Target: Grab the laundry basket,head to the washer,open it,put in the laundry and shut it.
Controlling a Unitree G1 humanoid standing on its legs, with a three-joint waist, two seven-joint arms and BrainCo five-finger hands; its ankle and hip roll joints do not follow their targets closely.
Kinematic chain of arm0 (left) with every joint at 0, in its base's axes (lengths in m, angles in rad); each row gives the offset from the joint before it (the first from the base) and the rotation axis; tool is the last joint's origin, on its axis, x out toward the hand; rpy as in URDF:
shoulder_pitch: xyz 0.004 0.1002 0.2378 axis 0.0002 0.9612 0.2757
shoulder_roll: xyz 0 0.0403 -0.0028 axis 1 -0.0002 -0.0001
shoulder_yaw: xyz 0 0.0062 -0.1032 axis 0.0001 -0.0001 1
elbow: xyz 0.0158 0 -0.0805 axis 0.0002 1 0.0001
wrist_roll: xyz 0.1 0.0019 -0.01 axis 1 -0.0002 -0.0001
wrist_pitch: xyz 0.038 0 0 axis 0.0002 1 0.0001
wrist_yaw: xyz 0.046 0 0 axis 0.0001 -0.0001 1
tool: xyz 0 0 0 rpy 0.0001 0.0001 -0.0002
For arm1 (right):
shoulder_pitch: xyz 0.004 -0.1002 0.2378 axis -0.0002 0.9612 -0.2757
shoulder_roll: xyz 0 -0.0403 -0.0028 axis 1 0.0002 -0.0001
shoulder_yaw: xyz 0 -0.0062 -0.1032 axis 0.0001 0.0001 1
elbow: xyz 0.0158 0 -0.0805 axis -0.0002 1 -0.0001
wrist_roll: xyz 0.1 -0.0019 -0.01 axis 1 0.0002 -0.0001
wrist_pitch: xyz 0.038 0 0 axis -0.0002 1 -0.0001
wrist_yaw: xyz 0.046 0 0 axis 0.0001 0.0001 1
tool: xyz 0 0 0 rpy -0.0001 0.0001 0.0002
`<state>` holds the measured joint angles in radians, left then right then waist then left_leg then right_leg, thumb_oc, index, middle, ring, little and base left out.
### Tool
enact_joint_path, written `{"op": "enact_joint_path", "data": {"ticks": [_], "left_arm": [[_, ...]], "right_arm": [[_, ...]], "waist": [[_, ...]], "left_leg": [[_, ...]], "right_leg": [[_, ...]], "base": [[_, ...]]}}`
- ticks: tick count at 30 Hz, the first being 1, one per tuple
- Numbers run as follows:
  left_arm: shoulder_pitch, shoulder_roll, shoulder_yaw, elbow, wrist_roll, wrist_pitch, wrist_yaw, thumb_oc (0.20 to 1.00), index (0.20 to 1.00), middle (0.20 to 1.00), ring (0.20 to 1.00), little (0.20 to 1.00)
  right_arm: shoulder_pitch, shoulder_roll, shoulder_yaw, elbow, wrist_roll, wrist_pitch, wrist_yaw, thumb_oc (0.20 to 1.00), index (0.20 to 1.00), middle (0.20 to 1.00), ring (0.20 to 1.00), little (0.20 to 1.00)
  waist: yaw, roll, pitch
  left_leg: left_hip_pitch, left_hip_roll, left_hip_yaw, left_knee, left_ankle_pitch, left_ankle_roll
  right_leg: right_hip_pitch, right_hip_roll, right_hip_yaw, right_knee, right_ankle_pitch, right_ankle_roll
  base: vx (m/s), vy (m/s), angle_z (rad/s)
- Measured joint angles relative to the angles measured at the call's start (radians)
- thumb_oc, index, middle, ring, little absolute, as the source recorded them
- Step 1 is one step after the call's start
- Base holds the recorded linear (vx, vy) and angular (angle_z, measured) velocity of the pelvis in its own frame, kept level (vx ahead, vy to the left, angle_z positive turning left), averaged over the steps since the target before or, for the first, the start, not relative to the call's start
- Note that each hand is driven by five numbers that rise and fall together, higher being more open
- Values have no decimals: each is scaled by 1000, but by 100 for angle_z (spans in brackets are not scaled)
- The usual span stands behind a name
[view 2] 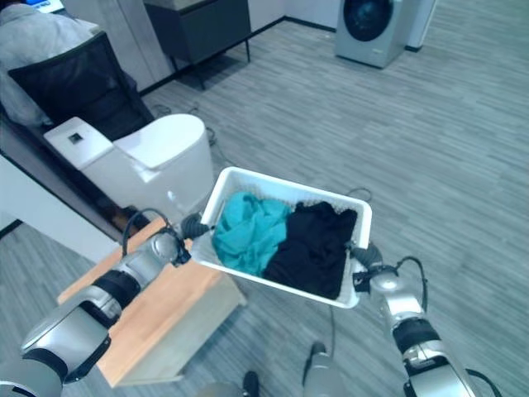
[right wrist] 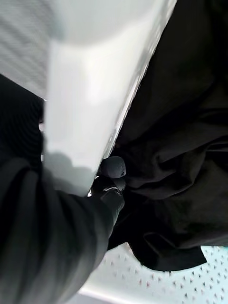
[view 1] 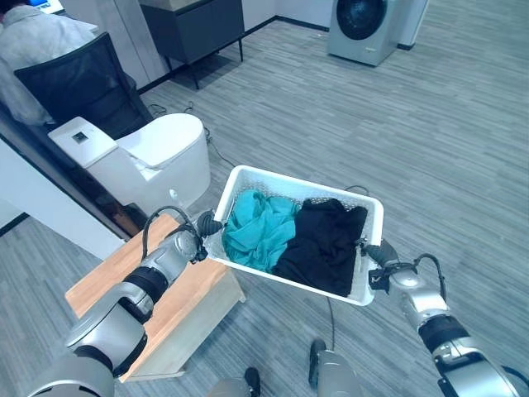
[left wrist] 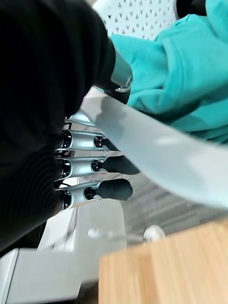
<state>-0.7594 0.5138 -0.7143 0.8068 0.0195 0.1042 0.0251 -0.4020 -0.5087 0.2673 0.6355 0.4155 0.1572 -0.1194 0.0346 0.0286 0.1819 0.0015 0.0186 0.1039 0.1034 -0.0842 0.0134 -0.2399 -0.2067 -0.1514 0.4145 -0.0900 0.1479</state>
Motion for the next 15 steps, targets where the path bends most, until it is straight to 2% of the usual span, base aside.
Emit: {"op": "enact_joint_path", "data": {"ticks": [1,2,4,5,6,7,12,15], "left_arm": [[-1,1,-1,3,0,0,3,200,200,200,200,200],[0,-13,-4,16,0,1,7,200,200,200,200,200],[0,-31,-1,33,0,1,7,200,200,200,200,200],[1,-35,1,33,0,-1,7,200,200,200,200,200],[2,-38,1,33,-1,-1,7,200,200,200,200,200],[2,-50,7,32,-1,-1,9,200,200,200,200,200],[0,-88,4,37,-1,-2,8,200,200,200,200,200],[0,-116,-5,42,0,-1,8,200,200,200,200,200]], "right_arm": [[-11,-2,1,1,0,0,0,200,200,200,200,200],[-20,-9,1,5,-1,0,-3,200,200,200,200,200],[-19,-19,5,7,-1,1,-6,200,200,200,200,200],[-17,-27,7,7,-1,1,-6,200,200,200,200,200],[-17,-28,7,7,-1,1,-6,200,200,200,200,200],[-16,-41,3,6,-1,1,-7,200,200,200,200,200],[11,-74,-7,6,3,1,-2,200,200,200,200,200],[34,-89,-27,4,3,0,-1,200,200,200,200,200]], "waist": [[5,-13,-7],[6,11,-3],[-7,16,-6],[-11,16,-6],[-10,16,-6],[-21,18,-7],[-29,29,-1],[-45,39,4]], "left_leg": [[-2,1,8,-11,8,-16],[-4,25,14,-20,28,-26],[9,37,21,-63,86,-40],[28,60,27,-86,110,-51],[34,67,28,-88,111,-53],[33,91,23,-87,128,-78],[7,141,-5,-87,171,-124],[-15,156,-30,-86,202,-142]], "right_leg": [[99,-15,2,-154,0,6],[123,12,-4,-212,59,-6],[163,33,-21,-297,96,-28],[202,65,-26,-363,125,-48],[216,76,-28,-382,135,-56],[232,100,-40,-408,145,-70],[255,169,-73,-469,166,-105],[257,188,-104,-465,158,-123]], "base": [[-128,-186,-34],[-103,-196,-21],[-76,-198,-3],[-68,-183,-4],[-103,-254,-3],[-105,-241,2],[-73,-224,16],[-12,-168,41]]}}
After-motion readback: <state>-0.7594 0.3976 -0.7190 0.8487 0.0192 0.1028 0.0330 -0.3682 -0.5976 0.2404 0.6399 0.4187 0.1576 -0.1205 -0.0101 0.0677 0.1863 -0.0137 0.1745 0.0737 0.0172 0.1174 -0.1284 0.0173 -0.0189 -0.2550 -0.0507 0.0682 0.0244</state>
